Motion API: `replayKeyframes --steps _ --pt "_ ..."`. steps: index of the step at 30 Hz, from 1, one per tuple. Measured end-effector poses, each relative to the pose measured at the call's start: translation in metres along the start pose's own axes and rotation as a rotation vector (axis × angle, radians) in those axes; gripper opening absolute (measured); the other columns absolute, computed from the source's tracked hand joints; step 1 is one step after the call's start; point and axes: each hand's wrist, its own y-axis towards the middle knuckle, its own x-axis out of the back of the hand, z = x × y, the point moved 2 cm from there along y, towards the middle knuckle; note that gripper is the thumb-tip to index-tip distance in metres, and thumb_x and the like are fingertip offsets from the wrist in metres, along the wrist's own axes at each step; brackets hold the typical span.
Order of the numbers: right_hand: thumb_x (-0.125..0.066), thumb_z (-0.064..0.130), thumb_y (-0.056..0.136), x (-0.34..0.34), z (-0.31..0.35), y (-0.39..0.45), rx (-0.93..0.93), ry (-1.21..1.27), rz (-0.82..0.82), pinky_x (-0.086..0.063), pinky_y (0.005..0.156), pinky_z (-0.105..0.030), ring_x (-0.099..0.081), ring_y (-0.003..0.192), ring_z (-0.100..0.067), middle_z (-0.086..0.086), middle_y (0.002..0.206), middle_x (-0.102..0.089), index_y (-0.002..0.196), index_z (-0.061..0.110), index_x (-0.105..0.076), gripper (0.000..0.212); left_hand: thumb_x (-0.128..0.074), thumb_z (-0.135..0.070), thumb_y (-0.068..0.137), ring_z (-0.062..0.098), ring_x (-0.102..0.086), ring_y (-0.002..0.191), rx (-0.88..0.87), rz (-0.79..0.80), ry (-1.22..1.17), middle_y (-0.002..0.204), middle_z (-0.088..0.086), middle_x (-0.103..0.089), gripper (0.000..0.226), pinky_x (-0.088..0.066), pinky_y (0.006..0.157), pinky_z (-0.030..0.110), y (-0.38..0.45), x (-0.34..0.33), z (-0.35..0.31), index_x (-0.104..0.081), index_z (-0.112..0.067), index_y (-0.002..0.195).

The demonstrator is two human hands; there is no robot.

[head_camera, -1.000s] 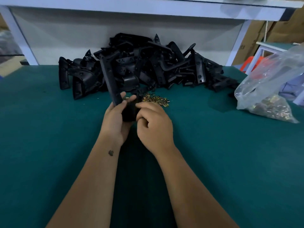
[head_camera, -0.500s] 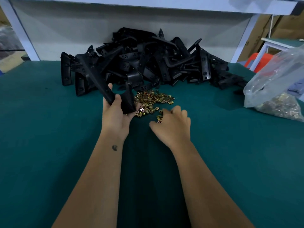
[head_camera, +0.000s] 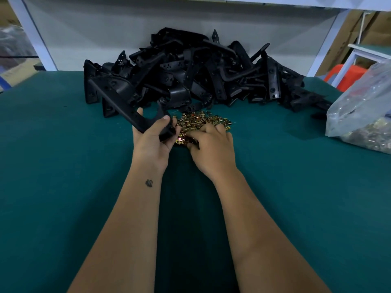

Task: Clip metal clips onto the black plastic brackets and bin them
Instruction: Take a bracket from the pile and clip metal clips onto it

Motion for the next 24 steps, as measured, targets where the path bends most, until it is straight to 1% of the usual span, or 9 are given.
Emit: replayKeyframes --steps 2,5,8,11,14,15,17,20,24 --pt "-0.058 0.035 0.096 0.000 -0.002 0.000 -0.013 0.012 -0.020 -0.027 0.090 -0.033 -0.039 0.116 -0.023 0.003 0.116 -0.058 0.124 0.030 -0.065 0.030 -0.064 0.009 0.088 0.026 -0.071 0.083 0.010 0.008 0.029 0.084 0.010 -0.072 0.065 -0.059 0.068 0.033 0.000 -0.001 0.001 -0.043 -0.028 0.137" --pt "-0.061 0.033 0.094 0.001 -0.003 0.001 -0.019 0.012 -0.024 -0.027 0.088 -0.032 -0.042 0.116 -0.022 0.003 0.115 -0.060 0.117 0.024 -0.068 0.025 -0.065 0.007 0.087 0.027 -0.072 0.086 0.033 0.022 0.078 0.106 0.018 -0.067 0.061 -0.059 0.068 0.032 0.000 -0.001 0.001 -0.044 -0.026 0.134" --pt "-0.066 0.027 0.091 0.005 -0.005 0.001 -0.053 0.064 -0.055 -0.030 0.089 -0.031 -0.045 0.114 -0.021 0.003 0.114 -0.060 0.111 0.021 -0.065 0.022 -0.069 0.003 0.086 0.027 -0.069 0.100 0.044 0.031 0.142 0.124 0.019 -0.062 0.053 -0.059 0.068 0.032 -0.001 -0.001 0.003 -0.048 -0.024 0.126" --pt "-0.069 0.014 0.086 0.012 -0.008 -0.002 -0.197 0.399 -0.174 -0.044 0.084 -0.030 -0.054 0.097 -0.013 0.009 0.098 -0.062 0.096 0.020 -0.064 0.013 -0.072 -0.003 0.085 0.019 -0.068 0.101 0.036 0.047 0.223 0.126 0.009 -0.063 0.056 -0.058 0.069 0.030 -0.003 -0.003 0.005 -0.049 -0.028 0.129" --pt "-0.072 0.012 0.082 0.020 -0.014 -0.003 -0.419 0.771 -0.241 -0.046 0.066 -0.015 -0.060 0.077 -0.001 0.012 0.081 -0.064 0.080 0.026 -0.064 0.017 -0.071 -0.002 0.085 0.012 -0.073 0.090 0.065 0.096 0.200 0.118 0.003 -0.068 0.054 -0.058 0.069 0.028 -0.007 -0.007 0.008 -0.051 -0.027 0.129" --pt "-0.075 0.015 0.081 0.021 -0.016 -0.003 -0.487 0.863 -0.239 -0.046 0.065 -0.013 -0.063 0.076 0.000 0.010 0.081 -0.067 0.079 0.028 -0.065 0.017 -0.070 -0.001 0.085 0.012 -0.074 0.088 0.078 0.113 0.180 0.114 0.003 -0.069 0.053 -0.059 0.069 0.028 -0.008 -0.008 0.010 -0.052 -0.026 0.129" --pt "-0.079 0.014 0.078 0.023 -0.021 -0.003 -0.574 1.053 -0.242 -0.051 0.065 -0.017 -0.068 0.075 -0.007 0.004 0.081 -0.072 0.080 0.025 -0.069 0.015 -0.068 0.003 0.085 0.015 -0.074 0.090 0.099 0.135 0.159 0.110 0.003 -0.071 0.054 -0.060 0.072 0.029 -0.011 -0.010 0.012 -0.053 -0.025 0.128" --pt "-0.077 0.002 0.080 0.027 -0.023 -0.004 -0.578 1.277 -0.283 -0.050 0.061 -0.018 -0.069 0.070 -0.012 -0.002 0.076 -0.074 0.082 0.014 -0.072 0.013 -0.067 0.004 0.084 0.018 -0.073 0.093 0.132 0.162 0.151 0.111 0.003 -0.072 0.052 -0.060 0.075 0.030 -0.013 -0.012 0.016 -0.054 -0.025 0.126" --pt "-0.075 -0.002 0.081 0.030 -0.022 -0.006 -0.546 1.400 -0.283 -0.052 0.064 -0.017 -0.071 0.072 -0.013 -0.001 0.077 -0.075 0.086 0.010 -0.075 0.013 -0.067 0.003 0.084 0.017 -0.071 0.094 0.164 0.197 0.191 0.119 0.006 -0.070 0.046 -0.060 0.074 0.029 -0.016 -0.015 0.019 -0.055 -0.027 0.117"
